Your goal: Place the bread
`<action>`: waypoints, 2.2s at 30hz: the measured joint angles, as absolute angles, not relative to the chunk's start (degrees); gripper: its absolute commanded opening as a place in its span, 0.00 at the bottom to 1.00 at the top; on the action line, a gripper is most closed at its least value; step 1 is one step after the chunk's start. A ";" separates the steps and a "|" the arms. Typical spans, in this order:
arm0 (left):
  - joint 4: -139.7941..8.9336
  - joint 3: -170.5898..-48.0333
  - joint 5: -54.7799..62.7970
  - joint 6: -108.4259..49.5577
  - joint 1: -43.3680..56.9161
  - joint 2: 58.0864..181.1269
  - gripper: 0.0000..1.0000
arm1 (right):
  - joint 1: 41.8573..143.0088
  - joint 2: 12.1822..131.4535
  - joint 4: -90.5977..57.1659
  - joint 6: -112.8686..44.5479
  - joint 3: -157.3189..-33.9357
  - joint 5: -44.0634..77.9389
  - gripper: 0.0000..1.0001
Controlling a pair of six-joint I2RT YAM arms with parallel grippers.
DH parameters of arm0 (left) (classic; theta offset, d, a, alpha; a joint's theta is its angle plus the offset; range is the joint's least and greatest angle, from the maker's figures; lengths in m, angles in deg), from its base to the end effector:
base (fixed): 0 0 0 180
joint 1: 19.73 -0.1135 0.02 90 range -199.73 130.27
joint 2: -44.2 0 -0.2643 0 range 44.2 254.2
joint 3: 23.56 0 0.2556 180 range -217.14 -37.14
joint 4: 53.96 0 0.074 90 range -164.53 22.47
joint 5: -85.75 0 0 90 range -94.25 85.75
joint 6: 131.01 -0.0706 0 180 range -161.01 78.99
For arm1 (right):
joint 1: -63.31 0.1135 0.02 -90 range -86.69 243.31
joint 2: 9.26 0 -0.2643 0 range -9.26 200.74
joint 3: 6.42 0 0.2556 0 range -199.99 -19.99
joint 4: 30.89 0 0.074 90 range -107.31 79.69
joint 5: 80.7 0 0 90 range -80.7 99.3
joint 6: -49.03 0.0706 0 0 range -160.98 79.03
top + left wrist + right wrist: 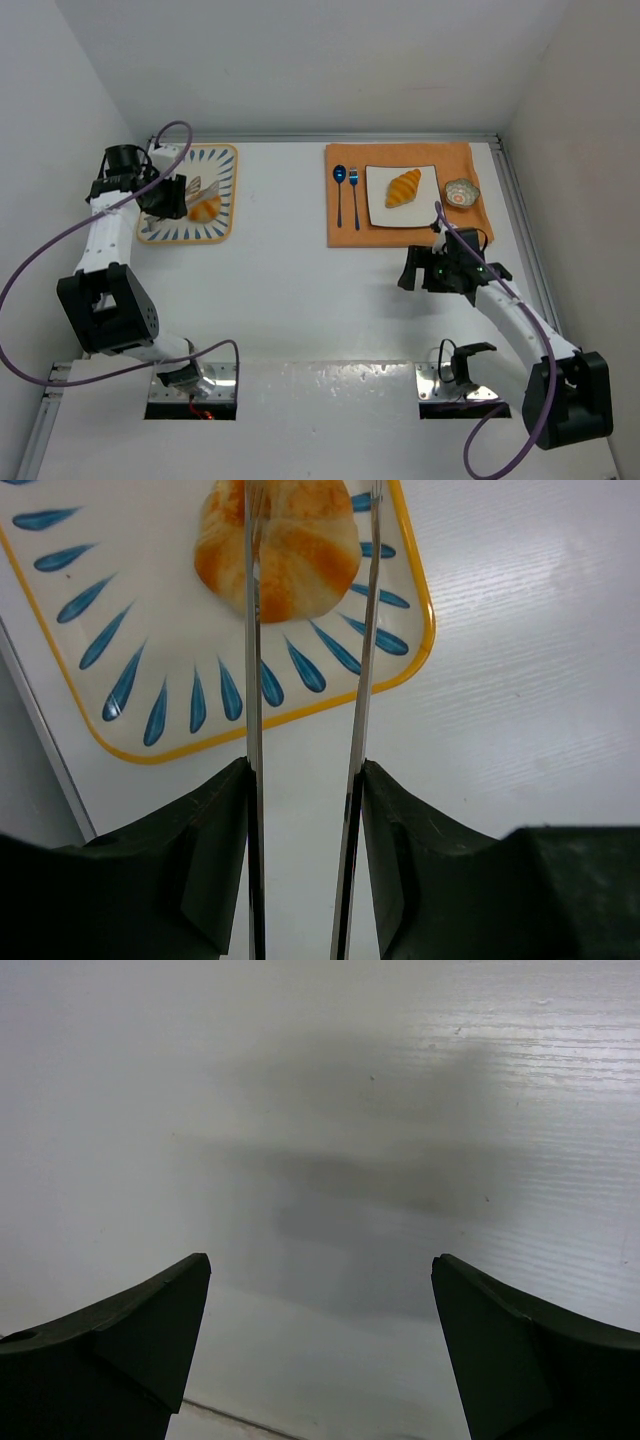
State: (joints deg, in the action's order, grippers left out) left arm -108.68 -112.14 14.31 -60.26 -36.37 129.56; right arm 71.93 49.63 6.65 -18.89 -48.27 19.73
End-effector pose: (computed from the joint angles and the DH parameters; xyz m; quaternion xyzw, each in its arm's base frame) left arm 0.3337 0.0763 0.2810 0.0744 0.9303 -0.0446 0.3565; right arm 0.2067 0.0443 0.1480 0.0837 0.9454 0.1637 0.2692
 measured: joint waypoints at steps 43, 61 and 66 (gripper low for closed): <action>-113.14 -127.07 21.86 -54.60 -31.04 133.41 0.00 | 70.53 47.86 9.67 -15.19 -49.29 13.15 0.92; -112.22 -157.24 22.93 -50.66 18.86 166.94 0.00 | 56.69 36.45 25.21 -14.89 -47.50 10.73 0.93; -106.71 -160.45 20.83 -48.67 22.80 172.95 0.00 | 56.69 32.19 28.40 -15.48 -47.30 10.68 0.93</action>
State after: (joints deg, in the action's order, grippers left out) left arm -106.71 -160.45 20.83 -48.67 22.80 172.95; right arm 56.69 32.19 28.40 -15.48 -47.30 10.68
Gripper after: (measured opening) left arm 0.201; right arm 0.930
